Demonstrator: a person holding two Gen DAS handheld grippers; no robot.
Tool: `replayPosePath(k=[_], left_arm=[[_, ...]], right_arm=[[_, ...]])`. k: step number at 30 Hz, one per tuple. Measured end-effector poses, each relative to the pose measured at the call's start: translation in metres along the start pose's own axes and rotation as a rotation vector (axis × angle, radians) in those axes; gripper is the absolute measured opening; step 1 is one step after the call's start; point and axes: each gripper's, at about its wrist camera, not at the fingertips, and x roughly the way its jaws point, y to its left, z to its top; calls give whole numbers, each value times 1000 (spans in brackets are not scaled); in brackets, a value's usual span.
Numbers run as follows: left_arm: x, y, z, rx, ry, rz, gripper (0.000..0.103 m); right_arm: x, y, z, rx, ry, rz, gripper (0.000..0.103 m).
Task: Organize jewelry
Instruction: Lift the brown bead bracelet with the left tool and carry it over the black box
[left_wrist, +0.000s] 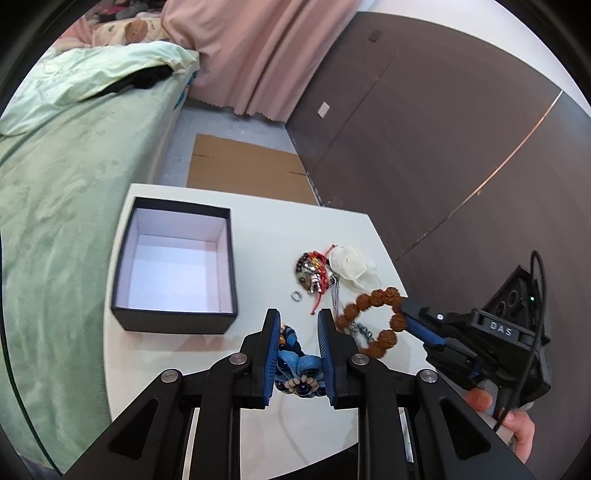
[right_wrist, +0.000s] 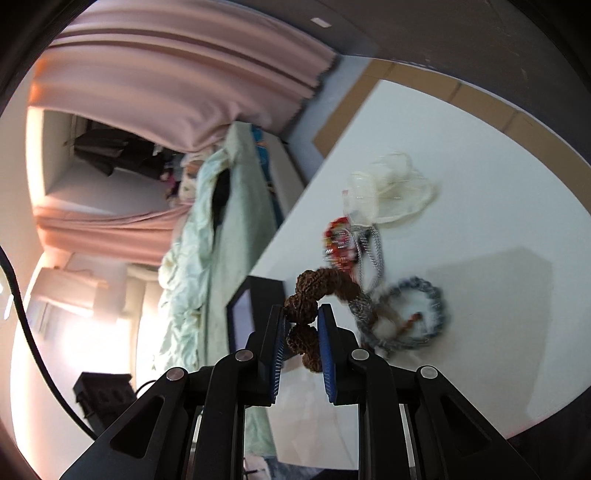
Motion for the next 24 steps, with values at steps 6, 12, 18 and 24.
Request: replayPosePath(k=[6,12,18,24], left_arm=[[-15,12,8,-27,-41,1,22],[-29,29,21,-67,-87,-1,22],[-36,44,30,-102,-118,-2,22],[-36,56,37,-136,-140,-1,22]], right_arm=[[-2,25,-3,-64,-27,69,20],[1,56,-7,-116,-48,196,20],[1,77,-10,-174,-66,254,20],[15,84,-12,-180,-39,265,20]])
